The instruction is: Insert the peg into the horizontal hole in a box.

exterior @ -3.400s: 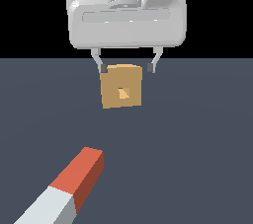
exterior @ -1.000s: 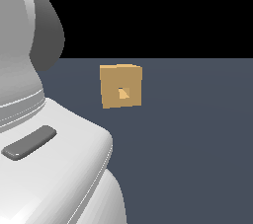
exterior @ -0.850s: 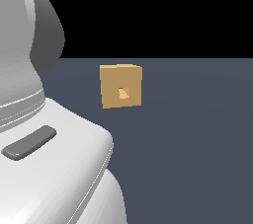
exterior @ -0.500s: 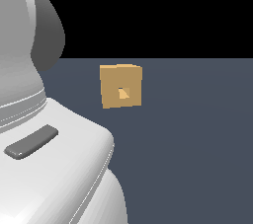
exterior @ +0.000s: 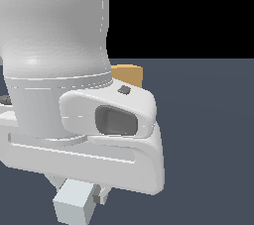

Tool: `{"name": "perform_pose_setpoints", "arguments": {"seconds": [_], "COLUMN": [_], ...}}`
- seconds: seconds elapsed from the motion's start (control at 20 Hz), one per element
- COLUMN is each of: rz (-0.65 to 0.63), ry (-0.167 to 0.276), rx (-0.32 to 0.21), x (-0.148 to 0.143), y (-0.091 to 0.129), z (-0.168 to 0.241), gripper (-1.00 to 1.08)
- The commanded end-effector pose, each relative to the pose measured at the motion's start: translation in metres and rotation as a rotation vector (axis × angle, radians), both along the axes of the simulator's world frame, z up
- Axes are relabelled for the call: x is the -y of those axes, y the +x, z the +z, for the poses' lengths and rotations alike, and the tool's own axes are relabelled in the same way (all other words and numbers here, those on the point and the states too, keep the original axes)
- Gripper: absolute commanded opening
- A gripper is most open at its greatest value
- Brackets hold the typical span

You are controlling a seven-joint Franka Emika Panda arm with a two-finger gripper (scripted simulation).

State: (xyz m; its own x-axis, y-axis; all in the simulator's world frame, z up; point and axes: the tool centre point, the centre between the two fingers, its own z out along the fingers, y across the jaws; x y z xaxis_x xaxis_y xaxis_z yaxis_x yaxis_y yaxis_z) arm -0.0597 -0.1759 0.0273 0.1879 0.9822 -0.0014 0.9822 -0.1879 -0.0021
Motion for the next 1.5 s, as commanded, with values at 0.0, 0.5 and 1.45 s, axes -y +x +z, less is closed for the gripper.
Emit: {"name": "perform_pose_setpoints", "arguments": {"seconds": [0.0, 0.5, 1.45], "rz": [0.060, 0.328, 0.417], "ry": [-0.001, 0.000, 0.001], "rx": [0.002, 0.002, 0.001], "x": [-0.030, -0.175, -0.222], "y": [0.018, 0.074, 0.083], "z": [0.006, 0.026, 0.031], "gripper": [-1.00, -1.00, -1.00]}}
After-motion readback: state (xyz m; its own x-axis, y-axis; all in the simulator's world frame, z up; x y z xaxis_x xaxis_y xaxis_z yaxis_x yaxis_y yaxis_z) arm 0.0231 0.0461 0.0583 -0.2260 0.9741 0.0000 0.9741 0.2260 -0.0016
